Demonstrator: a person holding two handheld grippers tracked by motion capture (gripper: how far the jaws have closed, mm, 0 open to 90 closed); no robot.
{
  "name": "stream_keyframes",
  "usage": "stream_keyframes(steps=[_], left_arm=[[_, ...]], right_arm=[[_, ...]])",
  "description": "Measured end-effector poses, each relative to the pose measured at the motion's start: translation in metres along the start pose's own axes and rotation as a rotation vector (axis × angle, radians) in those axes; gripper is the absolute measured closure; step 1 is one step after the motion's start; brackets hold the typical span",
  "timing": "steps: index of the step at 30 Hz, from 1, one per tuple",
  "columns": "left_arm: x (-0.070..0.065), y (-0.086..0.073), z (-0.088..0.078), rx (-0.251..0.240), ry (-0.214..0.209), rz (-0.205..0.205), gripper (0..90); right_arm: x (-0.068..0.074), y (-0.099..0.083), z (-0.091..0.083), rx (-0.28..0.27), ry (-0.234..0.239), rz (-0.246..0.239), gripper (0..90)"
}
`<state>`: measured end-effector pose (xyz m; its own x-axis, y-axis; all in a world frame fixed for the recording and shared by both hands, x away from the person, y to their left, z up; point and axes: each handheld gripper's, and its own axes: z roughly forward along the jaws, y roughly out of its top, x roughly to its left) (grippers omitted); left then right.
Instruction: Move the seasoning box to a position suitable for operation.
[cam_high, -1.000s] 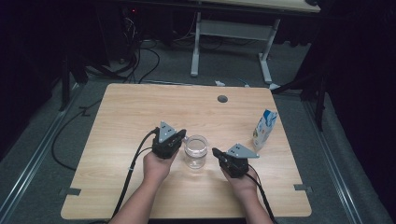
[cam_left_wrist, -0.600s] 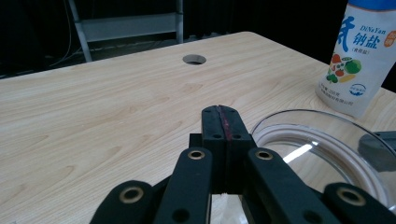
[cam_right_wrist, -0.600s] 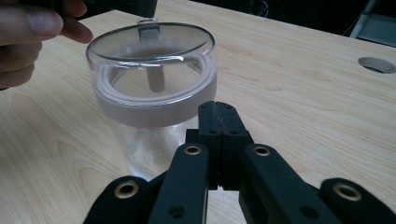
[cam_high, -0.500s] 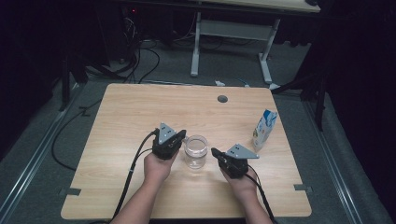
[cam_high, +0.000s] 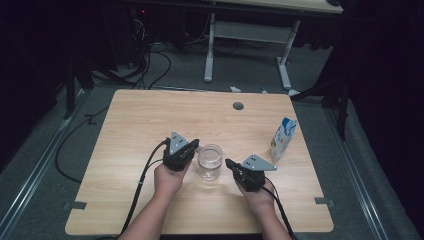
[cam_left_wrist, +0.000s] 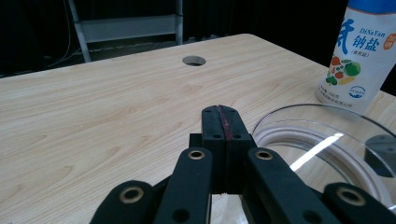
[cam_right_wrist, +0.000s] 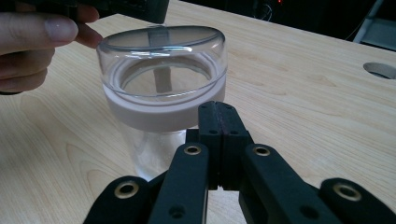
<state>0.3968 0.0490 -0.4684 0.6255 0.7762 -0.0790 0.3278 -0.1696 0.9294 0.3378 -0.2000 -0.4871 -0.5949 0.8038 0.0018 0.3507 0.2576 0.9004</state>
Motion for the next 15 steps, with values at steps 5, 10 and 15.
stream_keyframes(steps=[5,10,15], left_arm=[[0.0001,0.0000,0.0001,-0.001,0.000,-0.003,90.0],[0.0003,0.0000,0.0001,-0.001,-0.002,-0.003,90.0],[0.0007,-0.0001,0.0004,-0.001,-0.004,-0.004,90.0]], right_arm=[[0.0025,0.0027,-0.0014,-0.013,0.008,-0.006,89.8],[0.0041,0.0029,-0.0006,-0.009,0.008,-0.012,89.8],[0.0049,0.0027,0.0001,-0.007,0.013,-0.014,89.8]])
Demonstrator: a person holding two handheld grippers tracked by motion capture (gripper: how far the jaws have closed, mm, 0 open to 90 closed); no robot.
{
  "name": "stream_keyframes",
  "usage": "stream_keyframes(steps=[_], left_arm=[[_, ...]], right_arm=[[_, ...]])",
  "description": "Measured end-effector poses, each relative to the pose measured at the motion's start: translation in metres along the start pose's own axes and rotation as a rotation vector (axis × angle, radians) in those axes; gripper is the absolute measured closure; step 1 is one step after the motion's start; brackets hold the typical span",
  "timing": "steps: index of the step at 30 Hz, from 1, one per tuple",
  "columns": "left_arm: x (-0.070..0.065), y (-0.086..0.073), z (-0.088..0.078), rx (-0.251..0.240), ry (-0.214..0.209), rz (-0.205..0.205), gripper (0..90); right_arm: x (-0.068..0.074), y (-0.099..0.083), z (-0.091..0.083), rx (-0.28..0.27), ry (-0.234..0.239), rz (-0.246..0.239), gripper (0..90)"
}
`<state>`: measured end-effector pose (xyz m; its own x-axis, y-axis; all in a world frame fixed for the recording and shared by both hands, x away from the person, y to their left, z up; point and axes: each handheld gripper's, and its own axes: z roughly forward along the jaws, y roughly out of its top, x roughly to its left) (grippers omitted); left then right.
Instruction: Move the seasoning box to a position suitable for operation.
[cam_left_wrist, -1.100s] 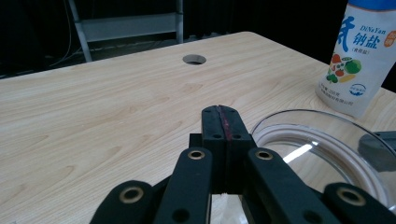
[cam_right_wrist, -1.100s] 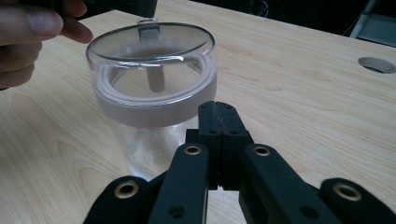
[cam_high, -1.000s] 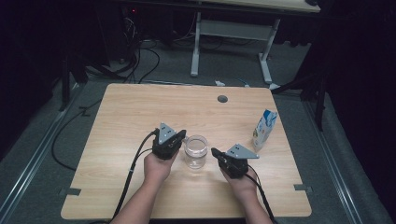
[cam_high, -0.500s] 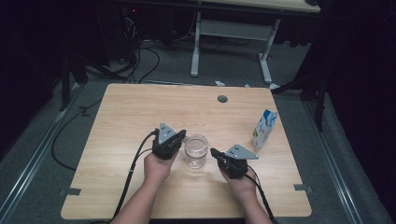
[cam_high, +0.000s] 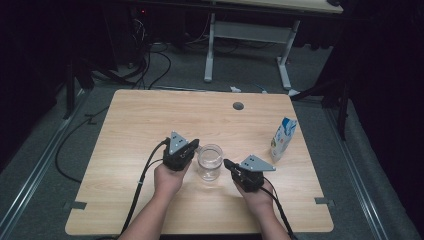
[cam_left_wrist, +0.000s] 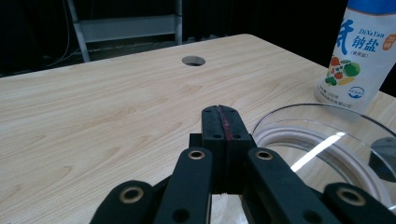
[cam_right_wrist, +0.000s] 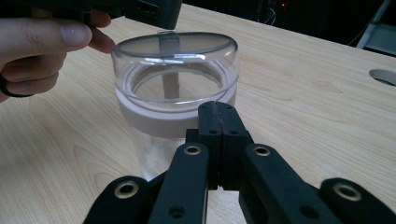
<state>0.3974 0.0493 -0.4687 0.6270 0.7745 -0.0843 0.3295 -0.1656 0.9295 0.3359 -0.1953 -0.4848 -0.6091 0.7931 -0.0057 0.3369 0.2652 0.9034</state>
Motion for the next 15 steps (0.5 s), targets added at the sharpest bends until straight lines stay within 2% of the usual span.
stream_keyframes(steps=[13,14,15], left_arm=[[0.0005,-0.0001,0.0001,0.000,-0.002,-0.002,90.0],[-0.0055,-0.0010,0.0035,-0.045,-0.012,-0.081,90.0],[0.0003,-0.0002,0.0002,0.001,0.000,-0.002,90.0]], right_arm=[[0.0033,0.0018,0.0014,-0.007,0.012,-0.007,89.8],[0.0041,0.0028,0.0017,-0.015,0.016,-0.007,89.8],[0.0045,0.0034,0.0016,-0.017,0.019,-0.008,89.8]])
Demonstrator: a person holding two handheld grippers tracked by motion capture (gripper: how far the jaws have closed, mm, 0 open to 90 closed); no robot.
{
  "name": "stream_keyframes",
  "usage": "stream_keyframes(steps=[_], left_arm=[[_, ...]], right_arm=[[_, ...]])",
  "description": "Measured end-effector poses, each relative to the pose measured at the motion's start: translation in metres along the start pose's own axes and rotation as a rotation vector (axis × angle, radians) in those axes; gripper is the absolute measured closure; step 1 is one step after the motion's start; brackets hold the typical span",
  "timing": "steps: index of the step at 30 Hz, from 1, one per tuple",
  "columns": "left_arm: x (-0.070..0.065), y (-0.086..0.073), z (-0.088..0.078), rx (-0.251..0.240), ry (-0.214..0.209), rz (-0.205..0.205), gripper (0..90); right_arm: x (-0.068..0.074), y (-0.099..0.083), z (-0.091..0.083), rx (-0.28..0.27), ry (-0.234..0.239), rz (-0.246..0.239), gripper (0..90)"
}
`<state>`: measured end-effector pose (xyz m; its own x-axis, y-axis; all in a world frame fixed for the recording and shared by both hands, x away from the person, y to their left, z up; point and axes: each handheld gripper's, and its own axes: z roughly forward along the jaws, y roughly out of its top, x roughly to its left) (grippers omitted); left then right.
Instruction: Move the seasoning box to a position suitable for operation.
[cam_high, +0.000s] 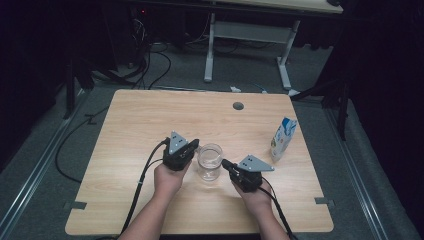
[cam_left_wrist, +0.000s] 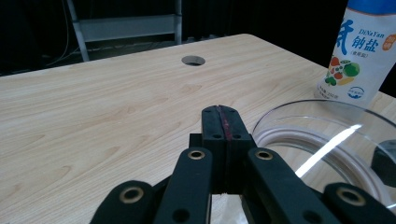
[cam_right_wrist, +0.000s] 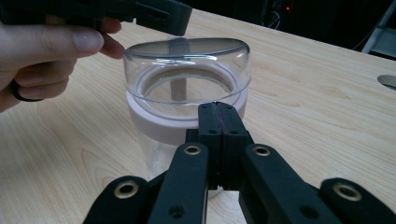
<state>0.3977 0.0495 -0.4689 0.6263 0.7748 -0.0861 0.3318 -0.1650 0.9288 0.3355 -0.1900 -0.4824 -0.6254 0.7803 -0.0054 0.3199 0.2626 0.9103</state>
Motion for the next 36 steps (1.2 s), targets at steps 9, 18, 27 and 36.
stream_keyframes(steps=[9,18,27,36], left_arm=[[-0.005,-0.009,-0.032,-0.002,0.013,0.006,90.0],[-0.027,-0.036,-0.049,0.030,-0.062,-0.019,89.9],[-0.043,-0.030,-0.040,0.011,-0.100,-0.023,89.9],[-0.047,-0.026,-0.036,-0.010,-0.117,-0.045,89.9]], right_arm=[[0.005,0.007,-0.003,-0.032,0.014,-0.006,89.8],[0.007,0.014,-0.006,-0.059,0.018,-0.010,89.8],[0.009,0.017,-0.007,-0.078,0.027,-0.016,89.8],[0.010,0.015,-0.004,-0.059,0.030,-0.016,89.8]])
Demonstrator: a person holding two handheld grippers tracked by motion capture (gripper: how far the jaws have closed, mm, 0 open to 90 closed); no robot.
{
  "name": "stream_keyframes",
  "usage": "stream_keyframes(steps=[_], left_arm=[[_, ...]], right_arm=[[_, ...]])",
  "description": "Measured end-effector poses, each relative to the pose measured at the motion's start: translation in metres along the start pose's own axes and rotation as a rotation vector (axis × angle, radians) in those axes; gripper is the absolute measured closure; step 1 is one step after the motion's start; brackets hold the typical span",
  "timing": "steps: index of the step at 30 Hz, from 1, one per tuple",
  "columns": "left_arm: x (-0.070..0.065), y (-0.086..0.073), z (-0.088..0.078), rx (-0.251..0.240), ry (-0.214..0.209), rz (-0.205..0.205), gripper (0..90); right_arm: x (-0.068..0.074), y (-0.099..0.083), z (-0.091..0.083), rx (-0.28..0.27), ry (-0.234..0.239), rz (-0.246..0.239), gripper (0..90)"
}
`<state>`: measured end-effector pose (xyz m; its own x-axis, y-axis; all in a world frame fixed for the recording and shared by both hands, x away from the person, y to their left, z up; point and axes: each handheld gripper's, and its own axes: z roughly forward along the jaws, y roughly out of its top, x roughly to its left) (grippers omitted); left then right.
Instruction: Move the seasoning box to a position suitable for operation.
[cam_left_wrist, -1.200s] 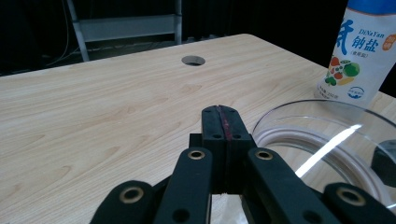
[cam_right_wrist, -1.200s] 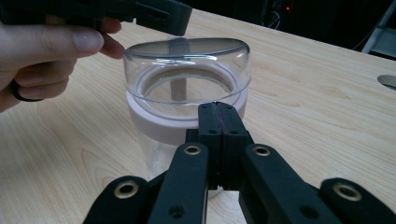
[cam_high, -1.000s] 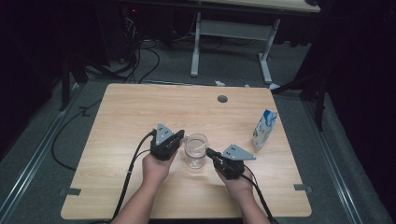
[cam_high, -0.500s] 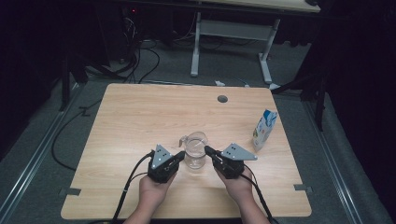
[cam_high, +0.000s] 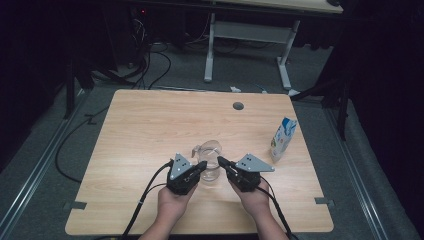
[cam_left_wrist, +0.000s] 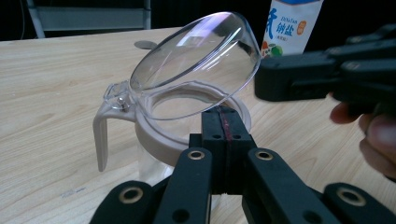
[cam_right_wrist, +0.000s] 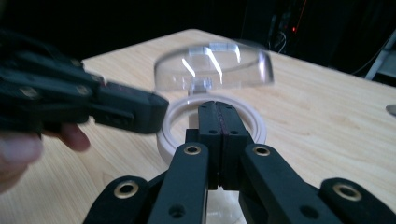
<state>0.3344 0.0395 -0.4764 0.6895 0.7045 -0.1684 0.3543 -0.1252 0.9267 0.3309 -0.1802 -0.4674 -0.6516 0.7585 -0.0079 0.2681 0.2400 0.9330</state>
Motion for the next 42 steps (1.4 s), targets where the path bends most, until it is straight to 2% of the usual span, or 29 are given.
stream_keyframes(steps=[3,11,23,25,30,34,42], left_arm=[[0.000,0.003,-0.001,-0.012,0.001,-0.001,89.9],[0.006,0.008,-0.001,-0.047,0.014,-0.039,89.9],[0.018,0.014,-0.003,-0.072,0.044,-0.063,89.9],[0.021,0.015,-0.003,-0.078,0.052,-0.077,90.0],[0.025,0.015,-0.004,-0.081,0.065,-0.082,89.9],[0.031,0.014,-0.005,-0.083,0.080,-0.103,89.9],[0.032,0.014,-0.005,-0.085,0.080,-0.104,90.0]], right_arm=[[-0.001,-0.008,0.007,0.028,-0.005,-0.002,89.8],[0.000,-0.009,0.006,0.026,-0.006,-0.005,89.9],[-0.001,-0.010,0.005,0.020,-0.006,-0.012,89.9],[-0.001,-0.011,0.005,0.024,-0.006,-0.011,89.9],[-0.001,-0.011,0.005,0.023,-0.007,-0.014,89.9],[-0.001,-0.011,0.005,0.024,-0.006,-0.014,89.9],[-0.001,-0.011,0.005,0.024,-0.006,-0.017,89.9]])
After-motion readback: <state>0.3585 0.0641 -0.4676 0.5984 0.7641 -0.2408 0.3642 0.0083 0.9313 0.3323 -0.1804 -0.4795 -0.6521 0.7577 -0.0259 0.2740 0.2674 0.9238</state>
